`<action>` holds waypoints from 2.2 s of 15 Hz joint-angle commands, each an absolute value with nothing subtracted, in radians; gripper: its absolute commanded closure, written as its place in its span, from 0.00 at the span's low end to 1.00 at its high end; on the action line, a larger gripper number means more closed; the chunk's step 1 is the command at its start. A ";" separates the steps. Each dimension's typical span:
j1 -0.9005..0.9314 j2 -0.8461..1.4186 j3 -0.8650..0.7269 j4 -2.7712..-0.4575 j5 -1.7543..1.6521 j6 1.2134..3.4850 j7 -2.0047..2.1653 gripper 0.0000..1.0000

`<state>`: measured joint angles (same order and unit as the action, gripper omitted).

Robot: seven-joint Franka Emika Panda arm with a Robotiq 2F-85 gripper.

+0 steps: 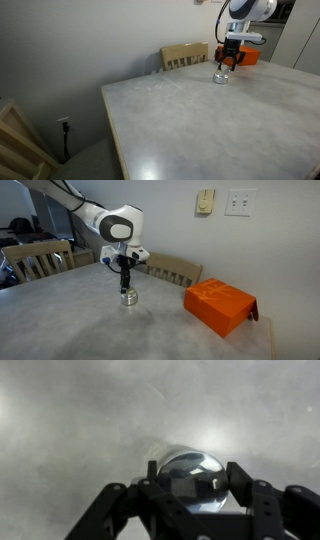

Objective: Pick the lid from the table, place it on the bottle, put it back on the table then place it on the bottle again

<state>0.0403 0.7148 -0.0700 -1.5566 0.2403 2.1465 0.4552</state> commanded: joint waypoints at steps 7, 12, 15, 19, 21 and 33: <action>0.027 0.744 -0.067 -1.493 0.233 2.107 0.466 0.56; 0.013 0.765 -0.066 -1.433 0.236 2.076 0.458 0.56; 0.009 0.801 -0.058 -1.383 0.241 2.047 0.453 0.56; 0.010 0.849 -0.052 -1.324 0.241 2.016 0.452 0.56; 0.010 0.866 -0.051 -1.301 0.240 2.005 0.454 0.56; 0.018 0.841 -0.072 -1.330 0.234 1.939 0.505 0.56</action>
